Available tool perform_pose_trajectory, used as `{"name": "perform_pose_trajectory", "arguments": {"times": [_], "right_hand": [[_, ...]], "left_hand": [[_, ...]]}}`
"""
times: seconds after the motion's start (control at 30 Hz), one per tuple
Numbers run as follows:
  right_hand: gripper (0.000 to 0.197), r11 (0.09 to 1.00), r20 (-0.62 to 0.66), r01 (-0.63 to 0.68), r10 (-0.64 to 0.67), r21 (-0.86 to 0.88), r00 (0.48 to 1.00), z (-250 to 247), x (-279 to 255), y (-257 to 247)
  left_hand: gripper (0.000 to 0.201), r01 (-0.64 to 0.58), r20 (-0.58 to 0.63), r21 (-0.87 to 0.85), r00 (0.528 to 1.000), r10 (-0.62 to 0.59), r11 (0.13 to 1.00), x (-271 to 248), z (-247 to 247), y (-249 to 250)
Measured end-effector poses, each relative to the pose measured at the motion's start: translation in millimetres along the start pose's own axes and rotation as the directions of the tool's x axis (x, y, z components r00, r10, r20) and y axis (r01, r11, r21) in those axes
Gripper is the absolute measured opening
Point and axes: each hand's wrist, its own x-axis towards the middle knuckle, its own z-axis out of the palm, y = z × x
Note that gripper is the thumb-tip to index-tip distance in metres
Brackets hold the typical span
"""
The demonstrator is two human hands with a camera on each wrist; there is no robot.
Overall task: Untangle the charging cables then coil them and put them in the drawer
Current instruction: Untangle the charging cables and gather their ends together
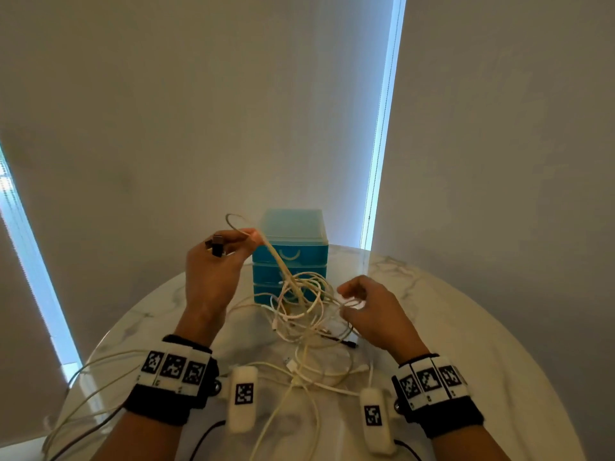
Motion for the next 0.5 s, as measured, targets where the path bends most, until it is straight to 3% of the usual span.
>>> {"name": "perform_pose_trajectory", "arguments": {"times": [0.13, 0.23, 0.37, 0.5], "right_hand": [[0.028, 0.964, -0.178, 0.201, -0.170, 0.173, 0.969, 4, -5, -25], [0.018, 0.944, -0.054, 0.218, -0.211, 0.247, 0.976, 17, -9, -39], [0.013, 0.935, -0.023, 0.187, -0.188, 0.302, 0.982, 25, -9, -41], [0.013, 0.844, -0.187, 0.129, -0.034, 0.521, 0.982, 7, -7, -43]], "left_hand": [[0.015, 0.033, 0.059, -0.004, 0.998, -0.033, 0.999, -9, 7, 4], [0.015, 0.006, 0.198, -0.012, 0.980, -0.003, 1.000, -18, 16, 9], [0.015, -0.042, 0.340, 0.033, 0.940, 0.029, 0.999, -24, 20, 12], [0.024, -0.029, 0.387, 0.132, 0.922, -0.024, 0.991, -18, 12, 12]]}}
